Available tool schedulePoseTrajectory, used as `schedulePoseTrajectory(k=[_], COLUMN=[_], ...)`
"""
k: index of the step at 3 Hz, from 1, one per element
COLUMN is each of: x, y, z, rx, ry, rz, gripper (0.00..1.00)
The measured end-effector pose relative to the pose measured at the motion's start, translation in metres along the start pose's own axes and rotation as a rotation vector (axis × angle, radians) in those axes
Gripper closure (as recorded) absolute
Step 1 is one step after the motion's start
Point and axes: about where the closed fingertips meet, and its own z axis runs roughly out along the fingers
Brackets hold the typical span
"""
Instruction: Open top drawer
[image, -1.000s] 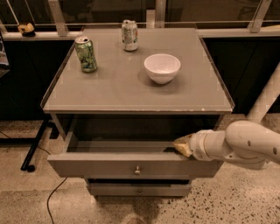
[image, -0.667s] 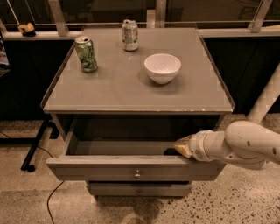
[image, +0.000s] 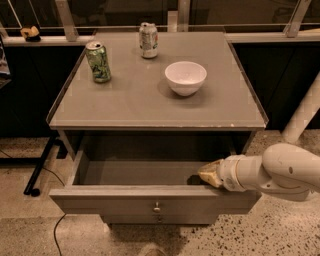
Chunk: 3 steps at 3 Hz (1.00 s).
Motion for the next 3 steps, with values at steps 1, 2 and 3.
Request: schedulePoseTrajectory(k=[1,2,3], x=[0.017,0.015,0.034], y=[0.026,0.025,0.054], z=[-0.011,-0.011,-0.026], rx=[-0.061,-0.061,-0.128], ry=[-0.010,-0.010,-0.024], rz=[-0.013,-0.013,-0.029], gripper=[1.00,1.00,1.00])
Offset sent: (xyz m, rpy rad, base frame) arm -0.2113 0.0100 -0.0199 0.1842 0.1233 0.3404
